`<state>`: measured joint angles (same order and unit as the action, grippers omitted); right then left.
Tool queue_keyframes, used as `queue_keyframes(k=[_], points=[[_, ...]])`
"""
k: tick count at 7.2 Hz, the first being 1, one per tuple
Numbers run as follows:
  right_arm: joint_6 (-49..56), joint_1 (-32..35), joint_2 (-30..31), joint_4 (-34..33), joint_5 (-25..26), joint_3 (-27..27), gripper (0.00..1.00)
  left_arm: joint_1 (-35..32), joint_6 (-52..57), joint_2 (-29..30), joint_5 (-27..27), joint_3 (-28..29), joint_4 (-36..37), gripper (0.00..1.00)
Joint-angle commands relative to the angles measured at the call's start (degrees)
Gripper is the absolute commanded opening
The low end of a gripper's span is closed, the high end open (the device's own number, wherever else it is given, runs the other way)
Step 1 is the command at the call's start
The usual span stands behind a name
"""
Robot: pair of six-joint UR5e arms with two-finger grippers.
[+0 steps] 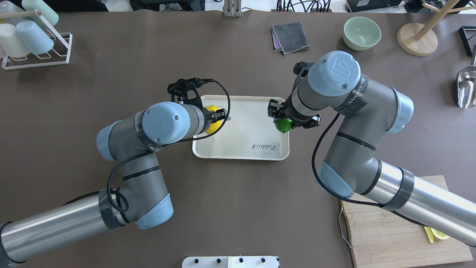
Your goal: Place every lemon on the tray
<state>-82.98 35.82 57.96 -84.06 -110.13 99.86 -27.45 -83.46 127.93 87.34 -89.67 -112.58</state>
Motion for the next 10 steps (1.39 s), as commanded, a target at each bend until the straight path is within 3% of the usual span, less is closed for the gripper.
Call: queue_keyframes(k=[1, 2, 3, 4, 6, 7, 8, 10], points=[[0.19, -1.8, -4.15, 0.22, 0.27, -3.96, 0.0, 0.21, 0.05, 1.44, -0.16, 2.48, -0.01, 0.0], [0.19, -2.5, -5.56, 0.22, 1.75, -5.72, 0.0, 0.3, 0.05, 2.06, -0.16, 2.92, -0.1, 0.38], [0.27, -2.77, -5.66, 2.22, 3.15, -7.39, 0.0, 0.3, 0.05, 2.41, -0.42, 3.27, -0.01, 0.98], [0.19, -3.03, -5.66, 6.24, 3.17, -10.28, 0.0, 0.21, 1.0, 2.24, -1.73, 2.76, -0.1, 0.98], [0.27, -3.03, -5.4, 7.6, 3.17, -11.53, 0.0, -2.32, 6.53, 2.07, -0.69, -1.1, 0.08, 0.98], [0.27, -3.04, -5.22, 7.6, 3.08, -11.53, 0.0, -5.56, 6.9, 1.89, 4.54, -1.55, 0.16, 0.98], [0.19, -3.04, -5.22, 7.69, 3.08, -11.53, 0.99, -9.16, 7.6, 1.54, 10.07, -2.51, 0.86, 0.98], [2.54, -1.56, -5.13, 8.39, 1.68, -10.75, 1.0, -11.47, 15.3, -3.8, 10.13, -9.43, 2.1, 0.98]])
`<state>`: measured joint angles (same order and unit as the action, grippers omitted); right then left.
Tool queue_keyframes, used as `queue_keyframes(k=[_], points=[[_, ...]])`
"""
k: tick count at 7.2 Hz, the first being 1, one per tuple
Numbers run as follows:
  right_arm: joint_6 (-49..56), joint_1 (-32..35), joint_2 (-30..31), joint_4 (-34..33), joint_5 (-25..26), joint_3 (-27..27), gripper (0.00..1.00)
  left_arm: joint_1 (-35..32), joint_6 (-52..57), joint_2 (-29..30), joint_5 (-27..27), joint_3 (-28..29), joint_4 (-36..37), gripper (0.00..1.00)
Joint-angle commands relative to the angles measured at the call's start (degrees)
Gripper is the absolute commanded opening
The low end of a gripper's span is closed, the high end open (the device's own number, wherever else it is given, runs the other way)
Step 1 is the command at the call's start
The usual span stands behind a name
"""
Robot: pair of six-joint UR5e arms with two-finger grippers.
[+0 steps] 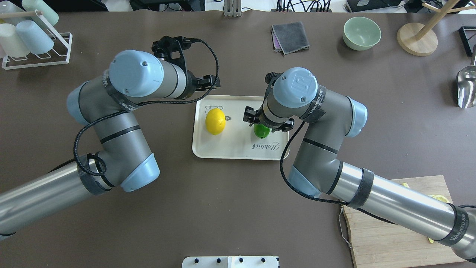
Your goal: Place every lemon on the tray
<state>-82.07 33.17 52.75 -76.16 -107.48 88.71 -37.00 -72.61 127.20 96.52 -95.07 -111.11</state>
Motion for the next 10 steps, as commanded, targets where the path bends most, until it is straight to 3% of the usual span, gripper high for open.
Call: queue_keyframes(k=[1, 2, 4, 5, 6, 8, 10], points=[[5.14, 4.5, 0.42, -0.82, -5.15, 1.63, 1.0, -3.42, 9.11, -6.32, 0.95, -6.51, 0.37, 0.98], [12.83, 9.32, 2.69, -2.74, -9.89, 4.34, 1.0, -5.26, 14.72, -10.27, 1.21, -10.36, 0.63, 0.98], [35.63, 16.71, 8.49, -13.16, -11.0, 11.9, 1.0, -10.09, 15.48, -16.69, 2.0, -13.21, 0.03, 0.98], [44.46, 20.31, 10.77, -14.61, -11.08, 12.19, 1.0, -13.07, 15.48, -18.2, 5.39, -13.13, -0.15, 0.98], [47.24, 21.83, 14.19, -14.19, -10.3, 13.76, 1.0, -14.23, 15.31, -20.83, 6.47, -13.04, -3.2, 0.98], [51.72, 28.24, 15.97, -13.4, -15.44, 15.0, 1.0, -16.07, 16.01, -30.13, 7.53, -13.04, -7.87, 0.98], [65.58, 33.59, 23.94, -13.57, -17.94, 16.93, 1.0, -27.79, 27.89, -37.25, 24.94, -13.04, -8.07, 0.98]])
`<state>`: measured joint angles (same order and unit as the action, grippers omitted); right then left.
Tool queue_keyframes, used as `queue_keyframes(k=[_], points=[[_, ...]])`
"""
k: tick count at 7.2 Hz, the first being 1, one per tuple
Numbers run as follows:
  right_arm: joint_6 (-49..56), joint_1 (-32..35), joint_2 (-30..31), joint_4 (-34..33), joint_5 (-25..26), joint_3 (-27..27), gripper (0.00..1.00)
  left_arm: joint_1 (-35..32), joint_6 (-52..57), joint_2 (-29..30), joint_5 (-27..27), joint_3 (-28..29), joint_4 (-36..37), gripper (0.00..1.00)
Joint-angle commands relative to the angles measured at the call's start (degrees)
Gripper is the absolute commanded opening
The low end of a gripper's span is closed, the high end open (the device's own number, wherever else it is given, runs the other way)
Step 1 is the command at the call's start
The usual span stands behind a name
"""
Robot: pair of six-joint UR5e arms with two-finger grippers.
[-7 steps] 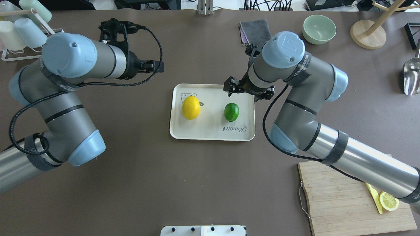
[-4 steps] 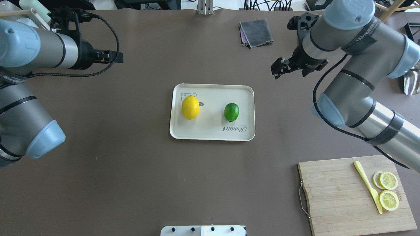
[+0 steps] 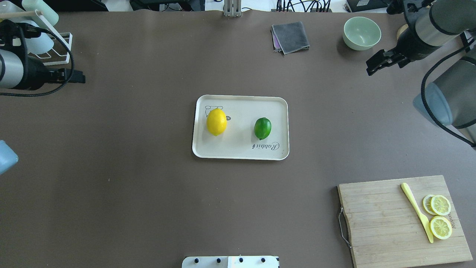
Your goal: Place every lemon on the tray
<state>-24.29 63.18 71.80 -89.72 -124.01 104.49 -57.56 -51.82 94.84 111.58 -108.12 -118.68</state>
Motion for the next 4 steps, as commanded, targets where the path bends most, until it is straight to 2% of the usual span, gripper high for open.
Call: queue_keyframes(k=[1, 2, 3, 4], points=[[10.89, 6.57, 9.36, -0.11, -1.41, 1.68, 1.0, -14.35, 16.31, -8.41, 15.8, 0.63, 0.11, 0.98], [18.76, 10.34, 12.63, -0.46, -1.49, 1.25, 1.0, -20.94, 25.63, -10.27, 19.86, 3.07, 1.16, 0.98], [26.75, 14.21, 16.75, -0.63, -1.84, 0.9, 1.0, -25.97, 34.25, -10.38, 21.21, 6.57, 1.95, 0.98], [29.01, 17.81, 20.45, -0.55, -2.37, 0.89, 1.0, -31.07, 41.12, -10.29, 22.61, 7.83, 6.83, 0.98]])
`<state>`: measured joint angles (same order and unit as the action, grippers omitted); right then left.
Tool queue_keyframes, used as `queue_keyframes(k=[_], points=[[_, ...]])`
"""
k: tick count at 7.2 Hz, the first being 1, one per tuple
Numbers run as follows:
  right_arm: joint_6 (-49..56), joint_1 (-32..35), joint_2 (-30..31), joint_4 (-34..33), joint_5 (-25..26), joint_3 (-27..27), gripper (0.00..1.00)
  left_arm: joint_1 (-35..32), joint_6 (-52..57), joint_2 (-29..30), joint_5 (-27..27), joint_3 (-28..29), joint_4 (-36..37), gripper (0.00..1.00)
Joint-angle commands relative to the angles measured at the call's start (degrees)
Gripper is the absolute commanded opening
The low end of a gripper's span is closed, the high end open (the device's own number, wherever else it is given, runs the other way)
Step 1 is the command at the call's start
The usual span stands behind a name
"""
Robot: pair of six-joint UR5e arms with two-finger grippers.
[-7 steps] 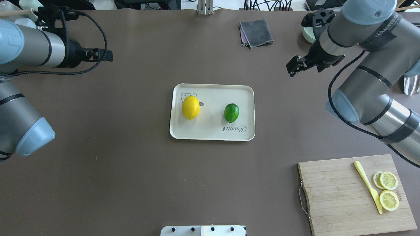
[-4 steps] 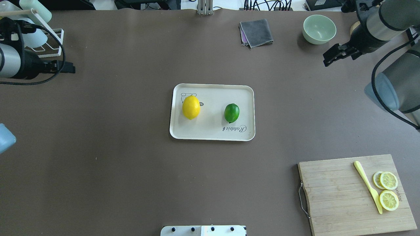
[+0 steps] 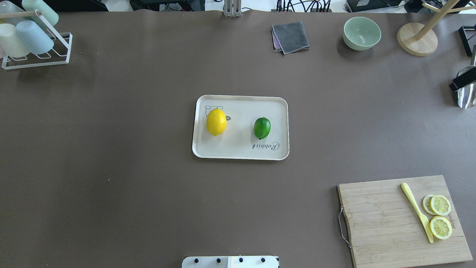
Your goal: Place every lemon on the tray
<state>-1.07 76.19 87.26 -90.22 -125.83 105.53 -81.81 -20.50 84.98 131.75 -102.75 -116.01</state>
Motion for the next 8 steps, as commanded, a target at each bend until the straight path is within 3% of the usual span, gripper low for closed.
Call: queue_keyframes(k=[1, 2, 8], points=[[5.91, 7.28, 9.03, 0.21, -2.56, -0.23, 1.0, -10.52, 17.52, 0.44, 2.64, 2.12, 13.0, 0.98], [5.91, 9.56, 11.59, 0.13, -3.97, -0.23, 1.0, -12.21, 22.99, 1.15, 2.64, 2.12, 19.01, 0.98], [5.38, 12.49, 14.26, 0.13, -6.1, -0.06, 1.0, -12.32, 16.81, 0.63, 3.08, 2.29, 19.77, 0.98]])
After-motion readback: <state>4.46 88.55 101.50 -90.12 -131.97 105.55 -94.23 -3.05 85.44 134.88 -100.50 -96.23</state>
